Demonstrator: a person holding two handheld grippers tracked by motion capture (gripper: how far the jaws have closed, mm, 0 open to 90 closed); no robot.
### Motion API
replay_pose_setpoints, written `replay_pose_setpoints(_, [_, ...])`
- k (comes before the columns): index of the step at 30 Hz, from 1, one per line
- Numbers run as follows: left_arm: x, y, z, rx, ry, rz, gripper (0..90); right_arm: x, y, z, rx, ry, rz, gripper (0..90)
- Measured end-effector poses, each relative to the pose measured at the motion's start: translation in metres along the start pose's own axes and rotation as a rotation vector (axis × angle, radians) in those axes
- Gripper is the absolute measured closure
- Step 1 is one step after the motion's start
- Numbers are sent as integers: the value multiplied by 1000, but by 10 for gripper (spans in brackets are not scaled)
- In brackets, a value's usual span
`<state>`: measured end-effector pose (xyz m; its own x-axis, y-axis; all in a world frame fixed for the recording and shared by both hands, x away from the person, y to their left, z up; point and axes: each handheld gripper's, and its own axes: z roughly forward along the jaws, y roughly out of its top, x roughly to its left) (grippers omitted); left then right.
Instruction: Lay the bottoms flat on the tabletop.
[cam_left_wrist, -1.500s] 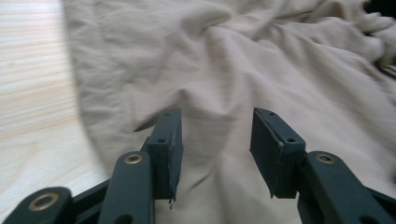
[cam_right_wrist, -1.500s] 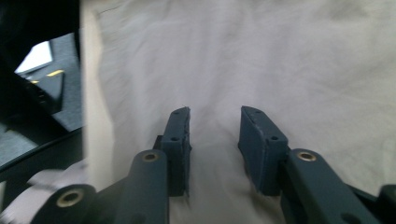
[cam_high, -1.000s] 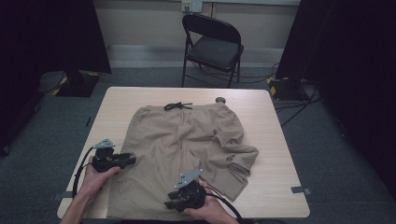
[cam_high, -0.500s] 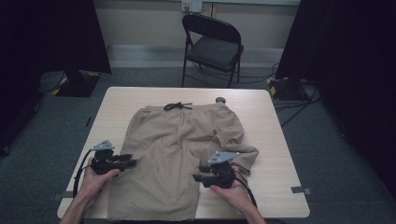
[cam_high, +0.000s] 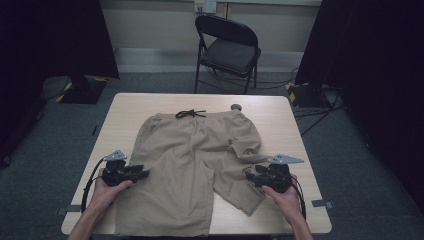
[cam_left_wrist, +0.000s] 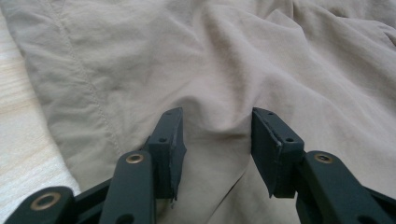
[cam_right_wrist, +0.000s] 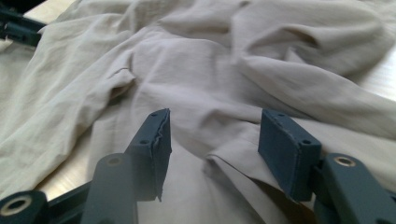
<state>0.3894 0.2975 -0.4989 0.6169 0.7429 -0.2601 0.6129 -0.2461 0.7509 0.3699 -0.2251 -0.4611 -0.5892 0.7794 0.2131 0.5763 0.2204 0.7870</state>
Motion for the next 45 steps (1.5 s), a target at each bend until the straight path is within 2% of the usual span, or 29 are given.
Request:
replay_pose_setpoints(2, [1, -1, 0, -6, -3, -3, 547, 1, -4, 0, 23, 13, -10, 455])
replay_pose_setpoints(4, [1, -1, 0, -10, -10, -8, 546, 11, -8, 0, 49, 63, -50, 506])
replay_pose_setpoints(10, [2, -2, 0, -12, -15, -3, 546, 34, -22, 8, 114, 92, -131, 656])
replay_pose_setpoints(17, [7, -3, -3, -14, -14, -15, 546, 34, -29, 21, 175, 69, -146, 673])
replay_pose_setpoints(21, [9, -4, -6, -17, -6, -26, 541, 39, -34, 19, 165, 92, -146, 681])
replay_pose_setpoints(24, [8, -5, -6, -20, -1, -31, 536, 49, -40, 14, 174, 116, -158, 683])
replay_pose_setpoints(33, [9, -5, -6, -20, -3, -32, 533, 91, -57, 9, 191, 228, -213, 705])
replay_pose_setpoints(37, [9, -5, -6, -21, -7, -33, 534, 101, -56, 12, 211, 258, -234, 708])
replay_pose_setpoints(38, [9, -5, -6, -20, -7, -32, 533, 100, -55, 12, 216, 260, -235, 701])
replay_pose_setpoints(41, [10, -5, -6, -23, -12, -35, 533, 90, -48, 3, 169, 231, -208, 681])
replay_pose_setpoints(45, [11, -5, -6, -25, -15, -42, 533, 61, -31, -26, 44, 133, -129, 680])
